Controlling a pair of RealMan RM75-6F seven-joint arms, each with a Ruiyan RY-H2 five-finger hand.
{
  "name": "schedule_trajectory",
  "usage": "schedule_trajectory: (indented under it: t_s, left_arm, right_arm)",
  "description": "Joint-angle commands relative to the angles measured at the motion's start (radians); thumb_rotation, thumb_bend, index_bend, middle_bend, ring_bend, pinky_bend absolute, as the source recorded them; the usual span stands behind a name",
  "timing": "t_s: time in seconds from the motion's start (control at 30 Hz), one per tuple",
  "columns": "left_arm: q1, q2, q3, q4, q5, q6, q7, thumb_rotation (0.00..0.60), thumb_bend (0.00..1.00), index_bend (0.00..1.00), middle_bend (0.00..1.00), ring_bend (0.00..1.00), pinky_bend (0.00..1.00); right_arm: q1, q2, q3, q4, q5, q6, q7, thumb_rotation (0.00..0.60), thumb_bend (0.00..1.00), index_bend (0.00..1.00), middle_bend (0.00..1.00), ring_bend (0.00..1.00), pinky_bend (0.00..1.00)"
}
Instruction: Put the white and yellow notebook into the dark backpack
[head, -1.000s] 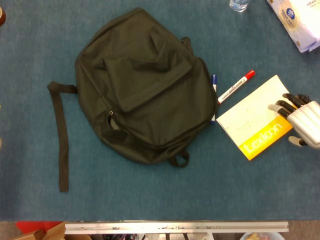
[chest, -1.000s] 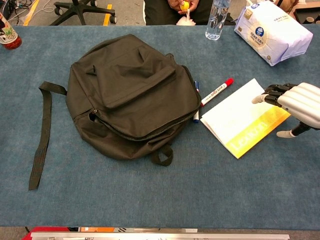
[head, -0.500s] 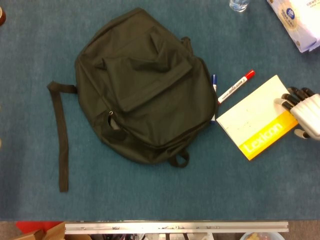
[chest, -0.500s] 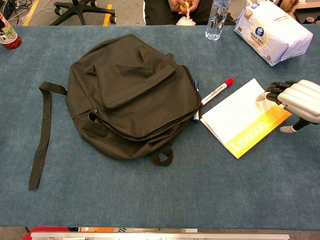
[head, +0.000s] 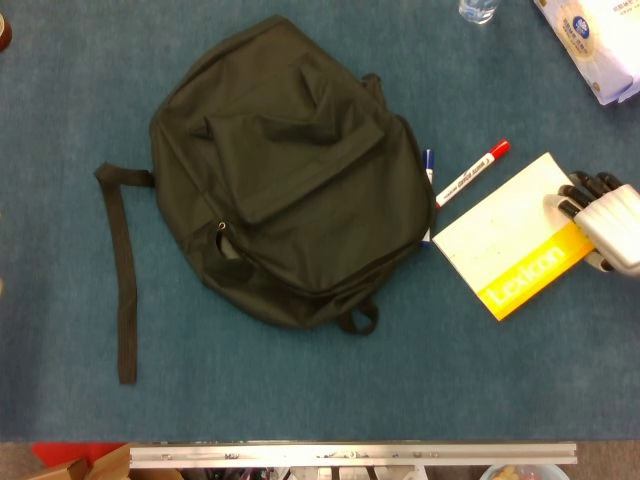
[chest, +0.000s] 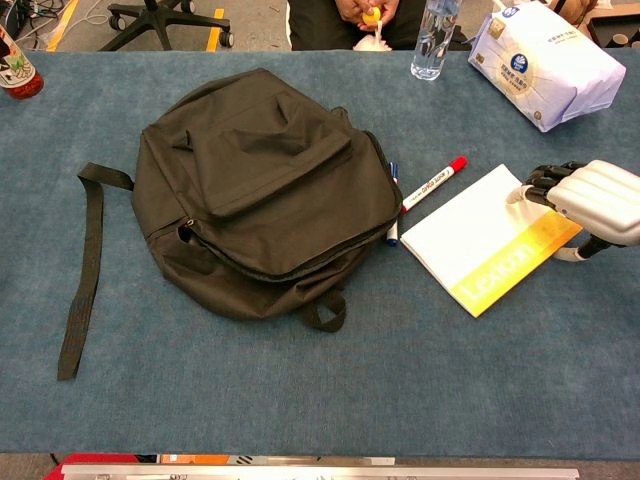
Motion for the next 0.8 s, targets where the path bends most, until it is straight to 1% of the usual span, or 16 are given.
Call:
schedule_trajectory:
  t_s: [0.03,0.07,0.13,0.23,0.33,0.43,0.57,0.8]
  left_arm:
    - [0.0,0.0,-0.001,0.003,-0.001,-0.001,-0.003,0.6,0.25,0.25,0.22,0.24,0.16]
    - [0.0,0.001,-0.001,0.003,-0.001,-0.001,-0.004,0.6,0.25,0.25,0.22,0.24,0.16]
    - [0.0,0.001,-0.002,0.004,0.0,-0.001,-0.007,0.6,0.25,0.25,0.22,0.24,0.16]
    - [0.001,0.002,-0.002,0.005,-0.001,0.0,-0.011,0.6,0.25,0.25,0.22,0.24,0.16]
    - [0.002,0.003,-0.001,0.006,-0.001,0.001,-0.015,0.6,0.25,0.25,0.22,0.24,0.16]
    - [0.003,0.004,-0.002,0.007,-0.003,0.002,-0.02,0.6,0.25,0.25,0.22,0.24,0.16]
    - [0.004,0.007,-0.002,0.008,-0.005,0.002,-0.024,0.6,0.25,0.25,0.22,0.24,0.16]
    - [0.005,0.008,-0.004,0.009,-0.009,0.0,-0.031,0.6,0.25,0.25,0.22,0.24,0.16]
  right_arm:
    - [0.009,0.0,-0.002,-0.003,0.003,-0.012,0.001,0.6,0.22,0.25,0.31,0.17,0.27]
    - [0.011,0.001,-0.002,-0.007,0.005,-0.014,0.002,0.6,0.24,0.25,0.32,0.18,0.27]
    - [0.016,0.004,-0.002,-0.014,0.008,-0.02,0.0,0.6,0.32,0.25,0.33,0.19,0.28]
    - [0.024,0.009,-0.002,-0.029,0.014,-0.033,-0.006,0.6,0.39,0.26,0.34,0.21,0.3]
    - [0.031,0.01,-0.001,-0.039,0.021,-0.043,-0.011,0.6,0.44,0.27,0.35,0.24,0.33]
    - [0.036,0.009,0.003,-0.048,0.028,-0.047,-0.01,0.6,0.47,0.28,0.37,0.26,0.36]
    - [0.045,0.004,0.01,-0.06,0.032,-0.042,-0.002,0.6,0.47,0.32,0.39,0.27,0.38]
    - [0.058,-0.008,0.024,-0.062,0.029,-0.015,0.019,0.6,0.5,0.44,0.44,0.33,0.43]
